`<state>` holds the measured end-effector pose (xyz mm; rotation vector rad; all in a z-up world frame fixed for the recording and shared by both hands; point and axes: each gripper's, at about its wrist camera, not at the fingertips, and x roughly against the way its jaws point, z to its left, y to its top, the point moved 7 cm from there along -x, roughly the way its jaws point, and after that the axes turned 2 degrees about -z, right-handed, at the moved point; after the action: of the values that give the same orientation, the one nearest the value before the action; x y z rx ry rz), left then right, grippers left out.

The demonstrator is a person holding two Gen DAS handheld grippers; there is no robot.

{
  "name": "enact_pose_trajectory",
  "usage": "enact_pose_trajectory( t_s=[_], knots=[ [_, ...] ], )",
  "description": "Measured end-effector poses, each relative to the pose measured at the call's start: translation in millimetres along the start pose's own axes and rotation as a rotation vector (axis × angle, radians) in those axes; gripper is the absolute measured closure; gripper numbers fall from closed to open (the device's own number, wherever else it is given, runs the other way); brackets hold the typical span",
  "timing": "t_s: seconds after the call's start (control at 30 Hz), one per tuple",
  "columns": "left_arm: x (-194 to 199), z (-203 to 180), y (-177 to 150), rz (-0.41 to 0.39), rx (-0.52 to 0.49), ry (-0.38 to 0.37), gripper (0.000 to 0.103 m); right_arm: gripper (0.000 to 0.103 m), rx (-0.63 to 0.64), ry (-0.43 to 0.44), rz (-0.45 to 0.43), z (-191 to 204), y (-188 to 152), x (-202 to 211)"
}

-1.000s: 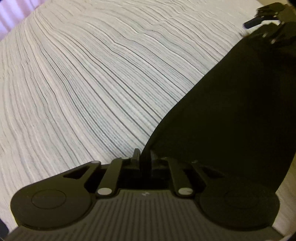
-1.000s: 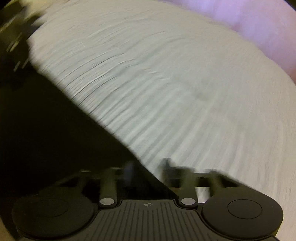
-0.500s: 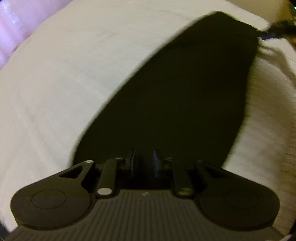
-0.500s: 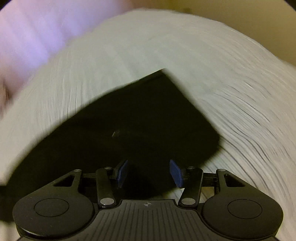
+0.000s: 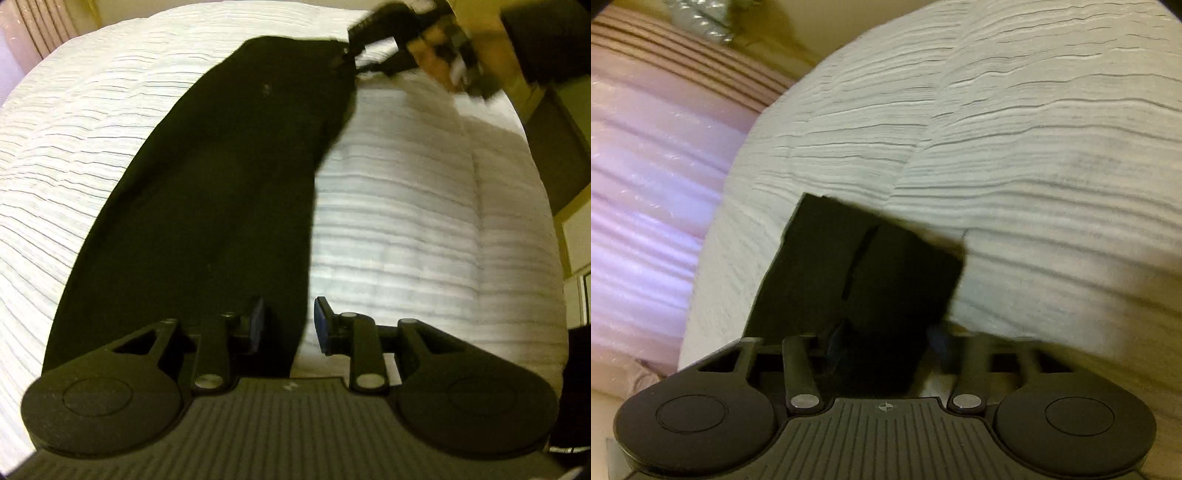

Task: Fold clothes

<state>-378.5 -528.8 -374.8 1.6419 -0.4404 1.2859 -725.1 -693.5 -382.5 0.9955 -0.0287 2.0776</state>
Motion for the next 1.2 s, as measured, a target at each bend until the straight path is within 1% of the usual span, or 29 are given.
enact_pose_trajectory(
  t_s=[0.03, 0.1, 0.2, 0.3, 0.33, 0.37, 0.43, 0.47, 0.5, 0.53, 0.57, 0.63, 0.67, 0.73, 0.77, 0.8, 0.87, 0.9, 0.93, 0.97, 1.0, 1.07, 1.1, 1.17, 1.2],
  knots=[
    [4, -3, -2, 0.001, -0.004, 0.001, 0.079, 0.080, 0.010, -0.006, 0.008, 4, 8, 1],
    [7, -6, -7, 0.001, -0.014, 0.002, 0.078, 0.081, 0.074, -0.016, 0.018, 18, 22, 4],
    [0, -17, -14, 0.011, -0.118, 0.051, 0.077, 0.081, 0.126, -0.045, 0.042, 28, 29, -4],
    [-5, -32, -21, 0.019, -0.257, 0.119, 0.074, 0.075, 0.156, -0.094, 0.040, 29, 25, -7],
    [-9, -36, -24, 0.026, -0.304, 0.148, 0.073, 0.066, 0.155, -0.105, 0.030, 31, 22, -4],
    [-11, -39, -28, 0.038, -0.360, 0.175, 0.072, 0.060, 0.162, -0.117, 0.019, 33, 17, 0],
    [-16, -39, -42, 0.076, -0.491, 0.240, 0.072, 0.035, 0.187, -0.141, -0.010, 37, 4, 16],
    [-18, -39, -48, 0.096, -0.557, 0.274, 0.073, 0.033, 0.200, -0.144, -0.023, 38, -4, 24],
    [-19, -36, -50, 0.099, -0.578, 0.280, 0.074, 0.033, 0.206, -0.142, -0.026, 38, -15, 34],
    [-19, -32, -52, 0.101, -0.597, 0.286, 0.085, 0.033, 0.206, -0.138, -0.020, 38, -26, 43],
    [-14, -24, -48, 0.079, -0.556, 0.279, 0.102, 0.033, 0.203, -0.129, -0.010, 38, -39, 51],
    [-2, -8, -38, 0.034, -0.467, 0.262, 0.103, 0.032, 0.211, -0.124, 0.013, 39, -65, 61],
    [6, 6, -31, 0.014, -0.388, 0.254, 0.103, 0.032, 0.222, -0.124, 0.025, 41, -78, 65],
    [17, 41, -19, -0.018, -0.179, 0.203, 0.103, 0.032, 0.264, -0.112, 0.047, 48, -104, 69],
    [21, 56, -15, -0.035, -0.140, 0.205, 0.103, 0.032, 0.290, -0.099, 0.061, 54, -118, 68],
    [24, 61, -13, -0.048, -0.154, 0.194, 0.103, 0.032, 0.315, -0.081, 0.076, 61, -130, 66],
    [27, 55, -14, -0.057, -0.224, 0.138, 0.102, 0.032, 0.371, -0.049, 0.111, 75, -154, 58],
    [26, 44, -18, -0.055, -0.292, 0.116, 0.100, 0.032, 0.395, -0.045, 0.122, 81, -164, 55],
    [23, 30, -26, -0.047, -0.370, 0.100, 0.089, 0.032, 0.411, -0.043, 0.130, 85, -174, 53],
    [20, 15, -34, -0.040, -0.449, 0.083, 0.071, 0.032, 0.415, -0.036, 0.136, 88, -182, 52],
    [14, 3, -44, -0.026, -0.512, 0.088, 0.065, 0.032, 0.409, -0.029, 0.139, 89, -187, 50],
    [2, -22, -62, 0.002, -0.638, 0.098, 0.064, 0.032, 0.402, -0.030, 0.144, 89, -194, 48],
    [-7, -32, -71, 0.021, -0.700, 0.133, 0.064, 0.032, 0.402, -0.034, 0.145, 88, -196, 47],
    [-27, -40, -84, 0.059, -0.807, 0.226, 0.063, 0.032, 0.399, -0.052, 0.141, 84, -197, 47],
    [-33, -40, -86, 0.065, -0.849, 0.264, 0.064, 0.032, 0.396, -0.061, 0.140, 81, -198, 48]
  ],
)
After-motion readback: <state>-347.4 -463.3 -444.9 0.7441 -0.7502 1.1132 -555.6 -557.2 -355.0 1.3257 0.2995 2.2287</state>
